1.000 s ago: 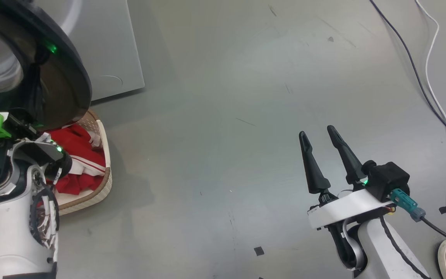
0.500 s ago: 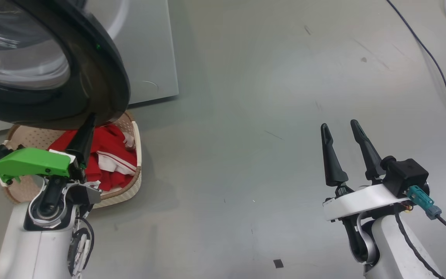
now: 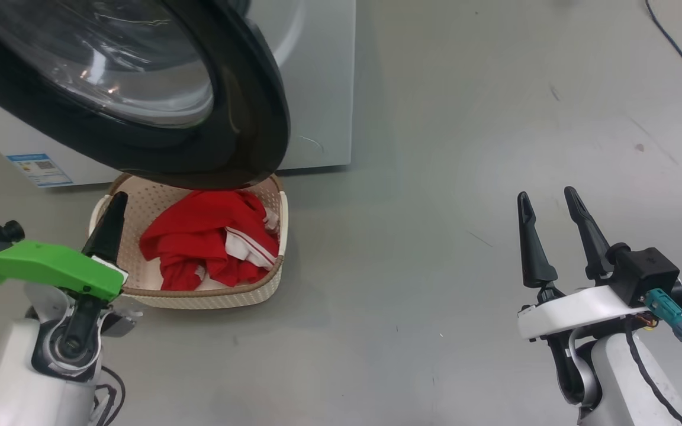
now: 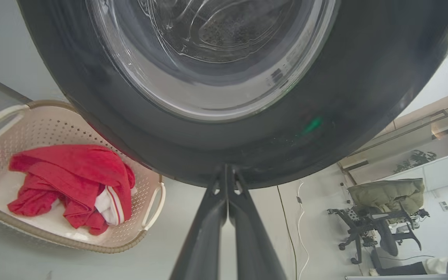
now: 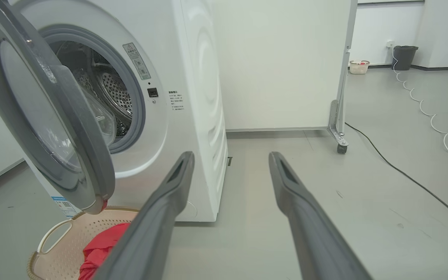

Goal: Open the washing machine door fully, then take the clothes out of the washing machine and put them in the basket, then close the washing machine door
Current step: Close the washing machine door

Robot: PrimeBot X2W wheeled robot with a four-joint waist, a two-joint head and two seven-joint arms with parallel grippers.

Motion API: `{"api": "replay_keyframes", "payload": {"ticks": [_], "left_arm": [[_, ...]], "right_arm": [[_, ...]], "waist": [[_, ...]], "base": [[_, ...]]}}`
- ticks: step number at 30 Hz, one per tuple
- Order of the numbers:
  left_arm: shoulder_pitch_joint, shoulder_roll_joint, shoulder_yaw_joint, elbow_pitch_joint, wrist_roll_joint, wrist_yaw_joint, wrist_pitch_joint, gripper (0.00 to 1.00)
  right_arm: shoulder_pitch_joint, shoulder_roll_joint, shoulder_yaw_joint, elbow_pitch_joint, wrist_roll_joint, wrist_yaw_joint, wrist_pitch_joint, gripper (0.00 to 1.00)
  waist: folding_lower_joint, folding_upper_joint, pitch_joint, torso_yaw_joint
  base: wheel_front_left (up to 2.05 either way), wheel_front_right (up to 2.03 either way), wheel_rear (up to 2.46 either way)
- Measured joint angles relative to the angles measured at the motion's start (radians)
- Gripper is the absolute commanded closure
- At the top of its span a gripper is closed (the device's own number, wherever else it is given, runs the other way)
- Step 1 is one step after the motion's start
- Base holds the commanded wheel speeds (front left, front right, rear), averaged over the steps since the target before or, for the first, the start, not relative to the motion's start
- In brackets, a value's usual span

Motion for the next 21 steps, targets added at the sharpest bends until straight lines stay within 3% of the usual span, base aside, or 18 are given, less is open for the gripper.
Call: {"api": "replay_keyframes", "payload": {"ticks": [12,21], "left_arm": [[0.075,0.094,-0.050,-0.087,0.288,0.000,-0.267,1.00],[0.160,0.125,-0.081,-0.095,0.443,-0.003,-0.398,1.00]], "right_arm": [[0.036,0.000,-0.006,-0.015,-0.009,0.007,0.000,0.00],[0.037,0.004,0.004,-0.015,-0.010,0.010,0.000,0.00]], "waist": [[0.0000,0.0000,-0.046,0.116],[0.0000,0.0000,-0.060,0.146]], "base": [[0.00,0.00,0.00],[0.00,0.00,0.00]]}}
